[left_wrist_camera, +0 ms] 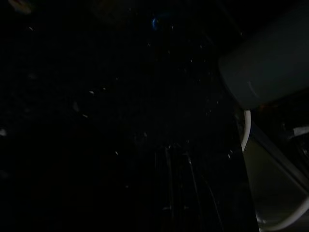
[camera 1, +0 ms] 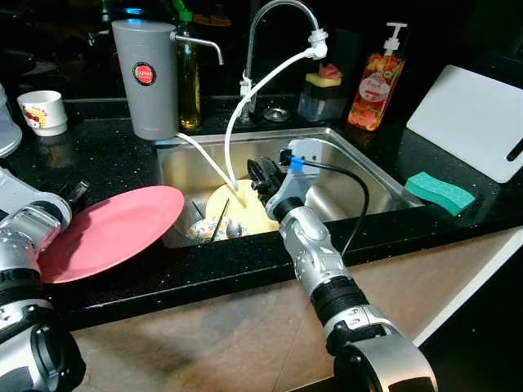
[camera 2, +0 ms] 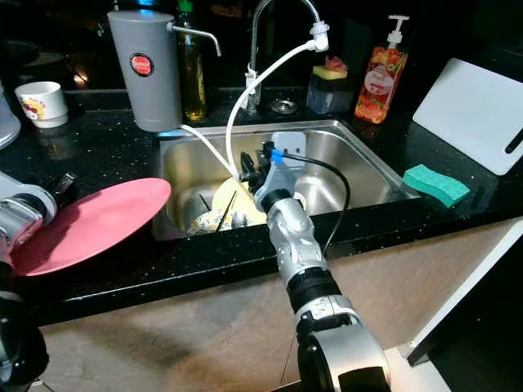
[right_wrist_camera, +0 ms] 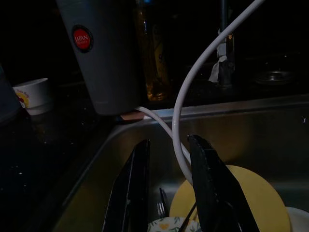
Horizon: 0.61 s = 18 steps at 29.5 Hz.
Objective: Kitchen organization
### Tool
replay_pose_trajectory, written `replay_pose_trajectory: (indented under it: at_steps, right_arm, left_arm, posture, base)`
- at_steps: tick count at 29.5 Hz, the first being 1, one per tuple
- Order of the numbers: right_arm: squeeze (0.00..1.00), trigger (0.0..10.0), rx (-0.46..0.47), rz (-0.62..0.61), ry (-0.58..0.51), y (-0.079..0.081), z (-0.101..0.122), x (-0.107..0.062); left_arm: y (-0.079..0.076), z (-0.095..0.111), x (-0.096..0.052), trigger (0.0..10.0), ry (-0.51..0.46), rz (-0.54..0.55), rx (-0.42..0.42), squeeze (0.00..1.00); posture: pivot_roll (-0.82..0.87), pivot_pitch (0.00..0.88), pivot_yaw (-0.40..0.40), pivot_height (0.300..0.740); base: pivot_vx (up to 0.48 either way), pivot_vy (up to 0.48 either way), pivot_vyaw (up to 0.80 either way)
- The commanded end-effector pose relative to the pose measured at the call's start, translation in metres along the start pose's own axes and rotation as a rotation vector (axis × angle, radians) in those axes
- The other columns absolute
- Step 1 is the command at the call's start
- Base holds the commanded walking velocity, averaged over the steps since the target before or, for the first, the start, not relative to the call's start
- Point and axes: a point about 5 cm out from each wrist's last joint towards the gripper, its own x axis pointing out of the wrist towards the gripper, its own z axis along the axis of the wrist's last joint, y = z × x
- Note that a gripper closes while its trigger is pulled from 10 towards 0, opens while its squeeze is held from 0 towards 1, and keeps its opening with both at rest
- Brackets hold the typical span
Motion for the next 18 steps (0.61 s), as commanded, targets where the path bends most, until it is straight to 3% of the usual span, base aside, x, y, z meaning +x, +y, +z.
replay_pose_trajectory:
  at_steps: [1,2,5,6,8,9,10,11,15,18]
  right_arm:
    - [0.0,10.0,0.058,0.025,0.007,0.004,0.004,0.003]
    - [0.0,10.0,0.058,0.025,0.007,0.004,0.004,0.003]
    - [0.0,10.0,0.229,0.128,0.166,0.014,-0.005,0.006]
    - [0.0,10.0,0.229,0.128,0.166,0.014,-0.005,0.006]
    - [0.0,10.0,0.329,0.279,0.318,0.028,-0.012,0.002]
    - [0.09,10.0,0.364,0.364,0.388,0.036,-0.015,-0.002]
    - [1.0,10.0,0.383,0.429,0.434,0.044,-0.016,-0.006]
    - [1.0,10.0,0.383,0.429,0.434,0.044,-0.016,-0.006]
    - [1.0,10.0,0.581,0.522,0.488,0.067,-0.011,-0.011]
    - [1.0,10.0,0.664,0.528,0.512,0.071,-0.006,-0.01]
  left_arm:
    - [0.002,-0.01,0.001,0.0,0.014,0.02,0.023,0.0]
    - [0.002,-0.01,0.001,0.0,0.014,0.02,0.023,0.0]
    - [-0.001,-0.009,0.002,0.0,-0.011,0.02,0.1,0.0]
    - [-0.001,-0.009,0.002,0.0,-0.011,0.02,0.1,0.0]
    - [-0.003,-0.01,0.002,0.0,-0.014,0.013,0.127,0.0]
    - [-0.004,-0.011,0.002,0.0,-0.017,0.011,0.144,0.0]
    - [-0.004,-0.012,0.001,0.0,-0.02,0.012,0.157,0.0]
    - [-0.004,-0.012,0.001,0.0,-0.02,0.012,0.157,0.0]
    - [-0.008,-0.013,0.002,0.0,-0.026,0.004,0.191,0.0]
    - [-0.009,-0.014,0.003,0.0,-0.029,0.001,0.207,0.0]
  posture:
    - [0.05,0.058,-0.049,0.74]
    - [0.05,0.058,-0.049,0.74]
    - [0.05,0.058,-0.048,0.74]
    - [0.05,0.058,-0.048,0.74]
    - [0.05,0.057,-0.047,0.74]
    - [0.05,0.057,-0.047,0.74]
    - [0.05,0.057,-0.047,0.74]
    - [0.05,0.057,-0.047,0.74]
    - [0.04,0.054,-0.047,0.74]
    - [0.04,0.051,-0.048,0.74]
  base:
    - [0.0,0.0,0.0]
    - [0.0,0.0,0.0]
    - [0.0,0.0,0.0]
    - [0.0,0.0,0.0]
    - [0.0,0.0,0.0]
    - [0.0,0.0,0.0]
    - [0.0,0.0,0.0]
    - [0.0,0.0,0.0]
    - [0.0,0.0,0.0]
    - [0.0,0.0,0.0]
